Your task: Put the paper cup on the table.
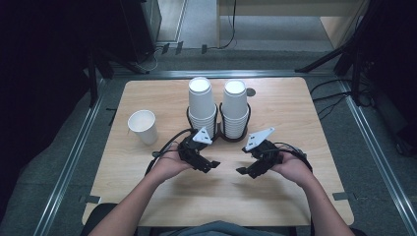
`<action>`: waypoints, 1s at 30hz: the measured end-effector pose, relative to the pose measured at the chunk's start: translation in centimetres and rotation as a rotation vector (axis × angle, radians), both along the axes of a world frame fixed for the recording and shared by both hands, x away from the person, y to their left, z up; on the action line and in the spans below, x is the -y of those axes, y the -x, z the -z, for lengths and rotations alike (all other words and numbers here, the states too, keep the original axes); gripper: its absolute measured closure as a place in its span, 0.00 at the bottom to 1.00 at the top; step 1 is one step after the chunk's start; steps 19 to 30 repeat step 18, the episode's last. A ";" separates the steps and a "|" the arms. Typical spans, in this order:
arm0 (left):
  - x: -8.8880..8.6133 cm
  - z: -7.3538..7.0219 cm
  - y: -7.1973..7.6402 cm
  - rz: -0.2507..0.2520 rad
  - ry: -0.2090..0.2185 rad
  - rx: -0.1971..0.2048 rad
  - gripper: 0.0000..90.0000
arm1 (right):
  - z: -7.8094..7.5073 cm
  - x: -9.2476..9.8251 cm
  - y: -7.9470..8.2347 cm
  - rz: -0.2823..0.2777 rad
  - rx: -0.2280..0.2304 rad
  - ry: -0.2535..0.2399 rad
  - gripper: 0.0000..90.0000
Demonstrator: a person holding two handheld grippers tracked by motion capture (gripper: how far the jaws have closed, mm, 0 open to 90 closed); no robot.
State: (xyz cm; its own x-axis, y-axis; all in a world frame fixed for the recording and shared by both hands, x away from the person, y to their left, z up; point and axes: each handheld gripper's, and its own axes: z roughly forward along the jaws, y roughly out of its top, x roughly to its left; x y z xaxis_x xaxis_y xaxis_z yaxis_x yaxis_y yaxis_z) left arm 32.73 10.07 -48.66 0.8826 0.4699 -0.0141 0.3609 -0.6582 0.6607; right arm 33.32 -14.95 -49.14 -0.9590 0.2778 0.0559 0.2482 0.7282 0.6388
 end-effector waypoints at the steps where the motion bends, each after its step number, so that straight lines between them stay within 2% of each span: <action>1: 0.1 0.0 0.0 0.000 0.005 -0.001 0.15 | 0.0 0.0 0.0 0.005 0.003 0.001 0.24; 8: 0.0 0.7 -0.3 -0.008 -0.022 -0.013 0.15 | 0.5 -0.4 0.0 -0.016 0.004 0.025 0.24; 11: -0.1 0.9 -0.4 -0.029 -0.051 0.029 0.15 | 1.0 -0.6 0.0 -0.029 0.016 0.036 0.24; 13: -0.1 1.2 -0.6 -0.031 -0.047 0.008 0.15 | 1.5 -0.9 0.0 -0.048 0.024 0.058 0.24; 15: 0.0 1.6 -0.7 -0.031 -0.068 0.002 0.15 | 1.8 -1.1 0.0 -0.065 0.033 0.083 0.24; 18: 0.1 2.3 -0.9 -0.032 -0.098 -0.016 0.14 | 2.4 -1.2 -0.3 -0.058 0.023 0.120 0.24; 30: 0.1 2.3 -0.9 -0.032 -0.098 -0.016 0.14 | 2.4 -1.2 -0.3 -0.058 0.023 0.120 0.24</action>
